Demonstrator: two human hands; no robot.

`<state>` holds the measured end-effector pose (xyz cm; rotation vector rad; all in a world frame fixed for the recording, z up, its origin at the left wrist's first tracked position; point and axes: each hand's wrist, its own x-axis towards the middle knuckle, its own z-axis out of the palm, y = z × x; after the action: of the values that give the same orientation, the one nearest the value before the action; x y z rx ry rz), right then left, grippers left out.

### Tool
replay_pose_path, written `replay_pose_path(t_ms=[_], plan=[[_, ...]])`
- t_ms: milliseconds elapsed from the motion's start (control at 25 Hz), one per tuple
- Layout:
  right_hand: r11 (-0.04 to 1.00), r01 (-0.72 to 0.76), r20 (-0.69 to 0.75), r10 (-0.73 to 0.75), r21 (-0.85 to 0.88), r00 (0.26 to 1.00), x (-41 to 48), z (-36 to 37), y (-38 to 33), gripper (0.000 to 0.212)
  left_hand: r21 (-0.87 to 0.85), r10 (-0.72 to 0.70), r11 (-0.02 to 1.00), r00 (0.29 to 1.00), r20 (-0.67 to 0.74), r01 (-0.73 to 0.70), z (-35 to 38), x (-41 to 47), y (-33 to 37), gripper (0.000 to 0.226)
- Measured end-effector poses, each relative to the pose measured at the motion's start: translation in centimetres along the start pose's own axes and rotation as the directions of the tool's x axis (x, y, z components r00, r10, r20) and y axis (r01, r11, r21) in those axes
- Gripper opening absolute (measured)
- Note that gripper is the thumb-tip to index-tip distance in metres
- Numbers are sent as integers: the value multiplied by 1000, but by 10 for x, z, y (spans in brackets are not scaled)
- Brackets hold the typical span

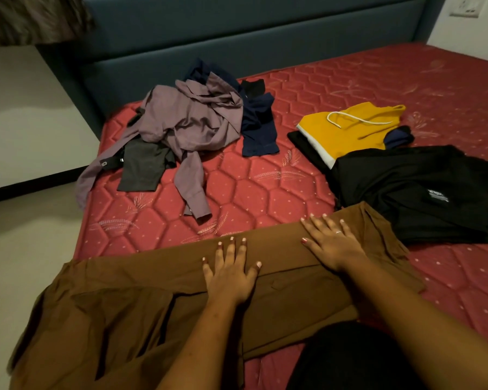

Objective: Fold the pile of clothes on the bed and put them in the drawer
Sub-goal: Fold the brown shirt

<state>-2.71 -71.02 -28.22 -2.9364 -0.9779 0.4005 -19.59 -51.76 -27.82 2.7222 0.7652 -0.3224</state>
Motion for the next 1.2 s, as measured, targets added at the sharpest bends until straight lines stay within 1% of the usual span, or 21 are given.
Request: replay_pose_path(t_ms=[120, 200, 280, 320, 360, 400, 440, 480, 520, 560, 600, 640, 720, 920, 1000, 1080, 1120, 1200], plan=[[989, -141, -73, 137, -46, 988, -5, -1, 29, 65, 5, -10, 1000, 1000, 4, 10, 1, 1, 1, 67], [960, -276, -147, 266, -49, 953, -7, 2, 27, 68, 0, -14, 1000, 1000, 16, 14, -1, 2, 1, 67], [893, -449, -155, 447, 21, 881, -6, 3, 13, 70, 4, -20, 1000, 999, 32, 20, -1, 1, 1, 67], [858, -508, -138, 514, 78, 846, -4, -4, 3, 70, 6, -21, 1000, 999, 37, 21, -1, 1, 1, 67], [845, -518, -128, 533, 134, 836, -2, -13, -10, 70, 6, -20, 1000, 999, 40, 19, -1, 1, 2, 67], [872, -462, -147, 484, 161, 863, 1, -23, -25, 68, 7, -18, 1000, 999, 38, 18, -1, 1, 2, 67], [925, -346, -187, 372, 160, 909, 4, -29, -45, 65, 8, -17, 1000, 999, 36, 17, -1, 2, 3, 67], [969, -194, -205, 224, 155, 953, 5, -32, -71, 62, 6, -15, 1000, 999, 32, 15, -1, 2, 3, 66], [984, -41, -176, 72, 173, 982, 2, -31, -102, 60, 1, -11, 1000, 999, 30, 11, -2, 1, 3, 66], [972, 70, -113, -45, 223, 993, -4, -23, -133, 58, 8, -4, 1000, 1000, 27, 4, -2, -1, 0, 66], [954, 122, -47, -113, 273, 992, -11, -13, -158, 57, 34, 3, 999, 1000, 11, -4, -2, -4, -3, 67], [944, 135, -11, -138, 302, 990, -16, -2, -174, 56, 74, 10, 997, 1000, -16, -8, -1, -8, -6, 68], [948, 125, 4, -132, 292, 991, -14, 13, -187, 55, 109, -4, 994, 998, -57, 10, -3, -11, -19, 72], [967, 68, 49, -82, 245, 995, -5, 19, -182, 61, 23, -40, 999, 999, 8, 40, -13, 0, -38, 68], [973, 61, 32, -70, 224, 997, -6, 24, -183, 64, 6, -112, 994, 993, 26, 112, -23, 6, -69, 78], [980, 61, 1, -63, 192, 998, -6, 26, -182, 66, -3, -233, 973, 972, 41, 233, -36, 7, -116, 86], [982, 59, -7, -58, 182, 998, -6, 27, -183, 66, -9, -283, 959, 958, 43, 283, -43, 5, -143, 87], [986, 47, -6, -47, 159, 999, -5, 27, -182, 67, -14, -339, 941, 941, 17, 339, -53, -4, -188, 85]])
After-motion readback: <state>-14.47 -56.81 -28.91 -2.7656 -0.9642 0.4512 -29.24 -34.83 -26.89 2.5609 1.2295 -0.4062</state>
